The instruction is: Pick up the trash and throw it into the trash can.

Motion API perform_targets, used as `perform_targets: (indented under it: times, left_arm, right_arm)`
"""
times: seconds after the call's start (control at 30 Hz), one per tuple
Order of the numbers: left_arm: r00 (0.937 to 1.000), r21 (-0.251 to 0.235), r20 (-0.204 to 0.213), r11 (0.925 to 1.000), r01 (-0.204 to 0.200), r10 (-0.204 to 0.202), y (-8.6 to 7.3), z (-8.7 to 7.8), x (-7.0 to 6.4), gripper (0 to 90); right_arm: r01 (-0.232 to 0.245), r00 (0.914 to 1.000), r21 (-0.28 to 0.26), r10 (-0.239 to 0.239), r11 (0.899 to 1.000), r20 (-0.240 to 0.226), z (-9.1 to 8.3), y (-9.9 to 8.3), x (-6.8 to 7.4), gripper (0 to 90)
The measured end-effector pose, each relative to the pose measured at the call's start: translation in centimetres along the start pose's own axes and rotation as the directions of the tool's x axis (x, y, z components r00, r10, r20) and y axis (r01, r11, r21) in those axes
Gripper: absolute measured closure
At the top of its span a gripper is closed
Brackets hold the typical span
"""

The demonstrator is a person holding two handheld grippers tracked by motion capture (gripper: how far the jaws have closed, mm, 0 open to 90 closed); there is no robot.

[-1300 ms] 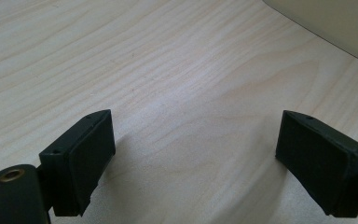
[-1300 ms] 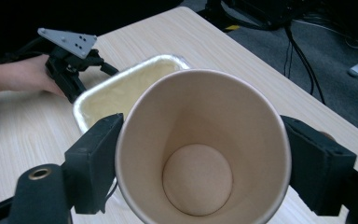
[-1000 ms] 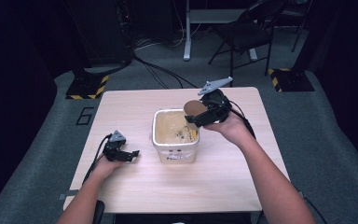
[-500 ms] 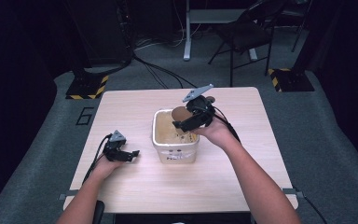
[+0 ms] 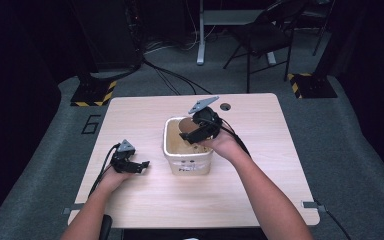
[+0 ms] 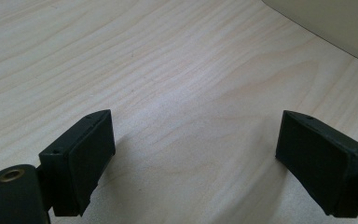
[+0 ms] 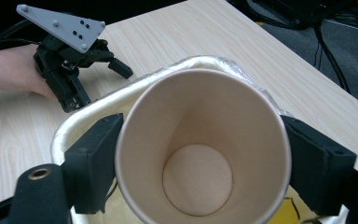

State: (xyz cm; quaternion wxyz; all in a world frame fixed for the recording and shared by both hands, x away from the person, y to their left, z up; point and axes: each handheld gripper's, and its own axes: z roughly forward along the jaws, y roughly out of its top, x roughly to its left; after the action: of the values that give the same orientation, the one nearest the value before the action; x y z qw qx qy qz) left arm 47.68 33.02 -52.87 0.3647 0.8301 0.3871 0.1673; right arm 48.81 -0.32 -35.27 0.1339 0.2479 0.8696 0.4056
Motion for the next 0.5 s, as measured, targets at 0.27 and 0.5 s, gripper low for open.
perform_targets:
  times: [0.27, 0.5]
  left_arm:
    - [1.0000, 0.000, 0.002, 1.0000, -0.001, 0.001, 0.0, 0.0, 0.0, 11.5]
    - [1.0000, 0.000, 0.002, 1.0000, -0.002, 0.002, 0.0, 0.0, 0.0, 11.5]
  right_arm:
    - [-0.018, 0.9998, 0.025, 0.018, 1.000, -0.001, 1.6, -0.5, 0.0, 19.1]
    - [-0.011, 0.9999, 0.058, 0.012, 0.998, -0.009, 2.8, -0.8, -0.2, 18.9]
